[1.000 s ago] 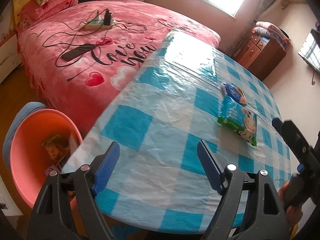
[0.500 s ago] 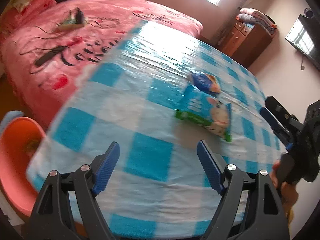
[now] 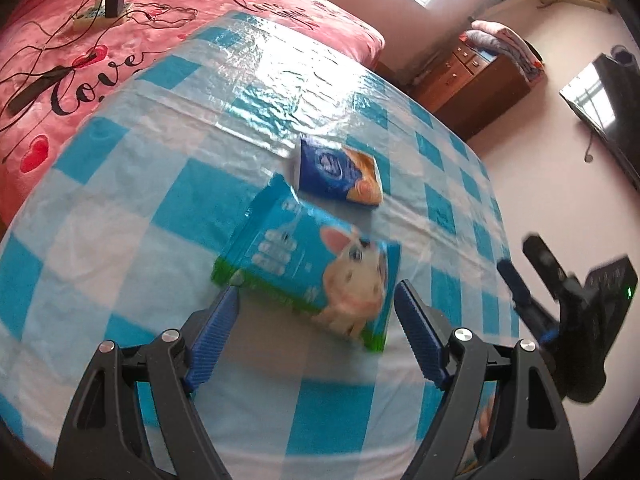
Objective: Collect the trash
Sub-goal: 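Lower the left tool to the blue Vinda tissue pack while the right tool reaches the cow-print packet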
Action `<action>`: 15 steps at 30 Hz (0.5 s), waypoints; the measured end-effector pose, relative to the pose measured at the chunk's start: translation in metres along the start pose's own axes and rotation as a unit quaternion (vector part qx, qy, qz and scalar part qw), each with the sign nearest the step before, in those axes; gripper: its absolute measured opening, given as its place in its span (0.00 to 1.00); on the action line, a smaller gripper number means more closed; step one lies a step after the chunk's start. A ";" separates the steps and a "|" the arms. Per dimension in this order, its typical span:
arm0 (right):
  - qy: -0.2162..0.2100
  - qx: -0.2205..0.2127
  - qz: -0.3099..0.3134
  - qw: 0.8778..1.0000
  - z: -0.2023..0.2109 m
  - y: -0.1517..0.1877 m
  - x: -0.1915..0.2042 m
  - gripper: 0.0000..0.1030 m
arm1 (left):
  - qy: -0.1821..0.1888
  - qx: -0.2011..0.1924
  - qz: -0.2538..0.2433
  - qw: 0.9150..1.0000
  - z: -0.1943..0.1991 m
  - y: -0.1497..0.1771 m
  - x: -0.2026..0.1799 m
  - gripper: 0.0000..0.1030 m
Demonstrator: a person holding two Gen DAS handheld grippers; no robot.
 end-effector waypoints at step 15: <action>0.007 0.000 -0.007 1.000 0.002 -0.005 -0.016 0.91 | 0.071 0.040 -0.106 0.991 -0.052 0.017 -0.096 0.78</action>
Point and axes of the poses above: each gripper's, at about its wrist camera, not at the fingertips, and z roughly against the way its jaws point, x to its left, y to its underside, the point moved 10 cm from there along -z, roughly the way its jaws point, and after that the axes turned 5 degrees about -x, right-handed, at the moved point
